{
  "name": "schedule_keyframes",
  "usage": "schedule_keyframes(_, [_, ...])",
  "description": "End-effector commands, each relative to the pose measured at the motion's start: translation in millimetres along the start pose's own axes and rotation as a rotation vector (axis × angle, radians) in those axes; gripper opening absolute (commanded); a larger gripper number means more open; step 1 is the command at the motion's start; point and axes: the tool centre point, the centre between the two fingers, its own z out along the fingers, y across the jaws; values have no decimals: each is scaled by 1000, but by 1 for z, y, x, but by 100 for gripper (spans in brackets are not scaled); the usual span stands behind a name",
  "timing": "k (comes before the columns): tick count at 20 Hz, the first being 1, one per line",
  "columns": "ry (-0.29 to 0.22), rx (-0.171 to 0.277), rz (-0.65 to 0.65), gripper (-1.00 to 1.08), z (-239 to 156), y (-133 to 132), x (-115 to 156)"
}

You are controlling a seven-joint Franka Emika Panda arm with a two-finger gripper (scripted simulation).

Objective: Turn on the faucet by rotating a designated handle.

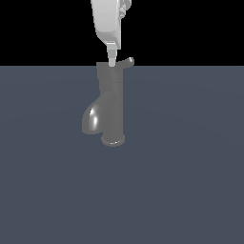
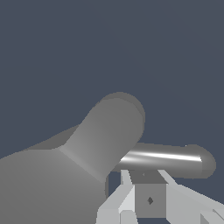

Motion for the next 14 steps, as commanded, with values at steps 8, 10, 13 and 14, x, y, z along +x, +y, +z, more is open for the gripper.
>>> schedule_keyframes(8, [2,20,50,-100,-1,-37,37])
schedule_keyframes(10, [2,21,57,-100,-1,-43,43])
schedule_keyframes(13, [3,22,67,-100,-1,-51,52])
schedule_keyframes(14, [3,22,71,-100,-2,-54,55])
